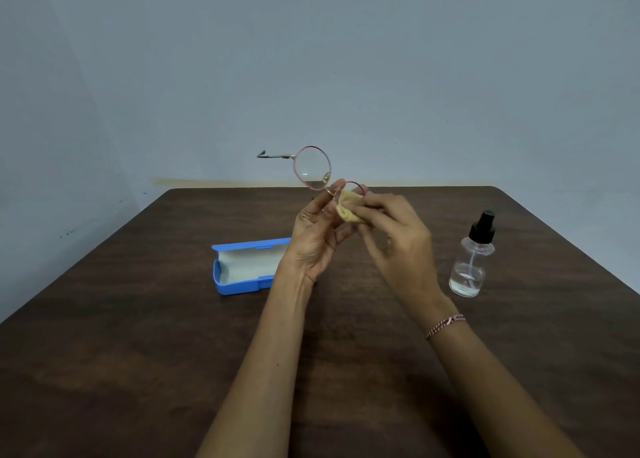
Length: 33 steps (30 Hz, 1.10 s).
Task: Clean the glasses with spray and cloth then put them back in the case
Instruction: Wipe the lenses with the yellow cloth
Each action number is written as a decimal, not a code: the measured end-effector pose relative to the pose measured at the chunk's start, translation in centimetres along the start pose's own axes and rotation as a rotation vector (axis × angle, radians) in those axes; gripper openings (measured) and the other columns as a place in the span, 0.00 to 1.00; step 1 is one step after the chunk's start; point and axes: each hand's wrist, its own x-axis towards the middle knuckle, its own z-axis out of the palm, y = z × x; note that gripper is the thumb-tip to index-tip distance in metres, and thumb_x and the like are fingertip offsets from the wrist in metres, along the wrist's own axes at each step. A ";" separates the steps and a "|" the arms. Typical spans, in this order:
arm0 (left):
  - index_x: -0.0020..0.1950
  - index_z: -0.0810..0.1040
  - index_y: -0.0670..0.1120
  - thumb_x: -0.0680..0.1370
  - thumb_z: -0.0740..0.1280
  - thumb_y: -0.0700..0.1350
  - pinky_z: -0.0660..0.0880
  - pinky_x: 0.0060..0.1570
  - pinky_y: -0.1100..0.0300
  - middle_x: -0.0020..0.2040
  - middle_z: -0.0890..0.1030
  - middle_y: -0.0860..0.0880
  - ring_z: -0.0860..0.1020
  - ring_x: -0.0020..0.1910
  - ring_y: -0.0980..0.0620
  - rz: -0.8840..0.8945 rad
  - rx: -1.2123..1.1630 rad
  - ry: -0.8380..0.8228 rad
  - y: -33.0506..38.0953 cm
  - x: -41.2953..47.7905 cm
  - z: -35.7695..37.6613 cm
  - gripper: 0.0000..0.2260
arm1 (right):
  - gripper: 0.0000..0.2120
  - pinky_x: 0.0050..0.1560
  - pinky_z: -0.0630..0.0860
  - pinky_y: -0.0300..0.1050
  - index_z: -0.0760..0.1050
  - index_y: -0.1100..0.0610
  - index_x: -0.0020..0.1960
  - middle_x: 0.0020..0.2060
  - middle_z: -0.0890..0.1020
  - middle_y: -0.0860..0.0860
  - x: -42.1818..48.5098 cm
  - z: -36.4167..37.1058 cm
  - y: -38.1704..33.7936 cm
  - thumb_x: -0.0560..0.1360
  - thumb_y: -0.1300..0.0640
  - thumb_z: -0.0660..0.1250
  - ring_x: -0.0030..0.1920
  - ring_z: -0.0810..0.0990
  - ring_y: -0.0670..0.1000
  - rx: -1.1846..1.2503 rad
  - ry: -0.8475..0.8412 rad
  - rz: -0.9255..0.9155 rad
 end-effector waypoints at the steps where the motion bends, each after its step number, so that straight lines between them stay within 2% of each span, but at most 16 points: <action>1: 0.47 0.85 0.50 0.56 0.82 0.52 0.81 0.41 0.60 0.50 0.84 0.45 0.83 0.50 0.50 0.010 -0.018 -0.007 0.1 0.0 -0.1 0.22 | 0.12 0.55 0.76 0.43 0.81 0.62 0.53 0.49 0.81 0.54 0.0 -0.1 0.1 0.70 0.69 0.70 0.51 0.78 0.52 -0.019 -0.017 -0.025; 3: 0.47 0.85 0.50 0.56 0.81 0.52 0.81 0.41 0.58 0.50 0.84 0.45 0.83 0.49 0.49 0.007 -0.014 -0.010 0.1 -0.1 -0.1 0.22 | 0.12 0.54 0.76 0.44 0.81 0.62 0.53 0.49 0.80 0.54 0.0 -0.4 0.3 0.71 0.69 0.70 0.51 0.77 0.52 -0.059 -0.002 -0.024; 7: 0.47 0.85 0.51 0.55 0.82 0.52 0.81 0.41 0.57 0.48 0.85 0.49 0.83 0.46 0.51 -0.049 0.042 -0.015 -0.5 -0.2 0.2 0.22 | 0.13 0.55 0.72 0.35 0.81 0.63 0.53 0.48 0.80 0.55 0.1 -0.7 0.4 0.70 0.71 0.70 0.51 0.76 0.50 -0.093 0.103 0.031; 11: 0.52 0.84 0.51 0.58 0.81 0.52 0.80 0.41 0.61 0.50 0.84 0.47 0.83 0.49 0.52 -0.029 -0.016 -0.031 -0.4 -0.2 0.4 0.24 | 0.13 0.54 0.75 0.43 0.81 0.63 0.53 0.48 0.81 0.56 -0.1 -0.3 0.0 0.70 0.71 0.70 0.50 0.77 0.53 -0.034 0.033 -0.038; 14: 0.53 0.83 0.50 0.59 0.81 0.51 0.80 0.43 0.59 0.52 0.83 0.44 0.82 0.52 0.48 0.015 -0.092 -0.059 0.1 -0.3 0.1 0.23 | 0.11 0.52 0.76 0.45 0.81 0.63 0.52 0.47 0.81 0.56 -0.1 -0.3 0.1 0.70 0.69 0.71 0.49 0.77 0.53 -0.045 -0.023 -0.078; 16: 0.51 0.84 0.50 0.58 0.81 0.51 0.80 0.43 0.59 0.52 0.84 0.45 0.82 0.52 0.49 -0.004 -0.074 -0.054 0.1 -0.3 0.0 0.23 | 0.11 0.52 0.76 0.43 0.81 0.63 0.52 0.47 0.80 0.56 0.0 -0.5 0.3 0.71 0.69 0.70 0.50 0.76 0.52 -0.076 -0.003 -0.048; 20: 0.50 0.84 0.51 0.58 0.81 0.51 0.80 0.42 0.59 0.48 0.85 0.49 0.83 0.47 0.53 -0.079 0.011 -0.041 -0.9 -0.2 0.3 0.21 | 0.13 0.55 0.69 0.32 0.80 0.63 0.55 0.50 0.73 0.51 0.3 -0.9 0.2 0.71 0.69 0.68 0.51 0.73 0.50 -0.120 0.080 0.018; 22: 0.48 0.85 0.50 0.56 0.82 0.50 0.80 0.41 0.59 0.46 0.85 0.49 0.83 0.46 0.53 -0.092 0.009 -0.022 -1.1 -0.1 0.3 0.22 | 0.14 0.56 0.68 0.32 0.80 0.63 0.55 0.51 0.71 0.50 0.3 -0.7 0.0 0.70 0.70 0.67 0.51 0.72 0.51 -0.101 0.072 0.002; 28: 0.49 0.84 0.50 0.59 0.80 0.50 0.80 0.40 0.62 0.50 0.84 0.45 0.83 0.49 0.51 -0.015 -0.086 -0.014 -0.6 -0.1 0.2 0.20 | 0.14 0.54 0.75 0.44 0.80 0.64 0.54 0.49 0.77 0.55 -0.2 -0.1 0.0 0.70 0.72 0.69 0.50 0.75 0.54 -0.032 -0.005 -0.059; 31: 0.50 0.84 0.50 0.58 0.81 0.52 0.80 0.41 0.60 0.51 0.84 0.44 0.83 0.50 0.49 -0.009 -0.096 -0.005 -0.5 -0.1 0.2 0.21 | 0.12 0.54 0.73 0.39 0.81 0.63 0.51 0.47 0.79 0.57 0.0 -0.6 0.6 0.69 0.71 0.70 0.50 0.74 0.52 -0.056 -0.061 -0.082; 33: 0.50 0.84 0.50 0.57 0.81 0.52 0.80 0.40 0.60 0.50 0.84 0.45 0.83 0.49 0.49 -0.021 -0.069 0.003 -0.6 -0.2 0.2 0.22 | 0.12 0.53 0.71 0.37 0.81 0.63 0.51 0.47 0.79 0.57 0.1 -1.0 0.9 0.69 0.71 0.70 0.50 0.74 0.51 -0.095 -0.037 -0.062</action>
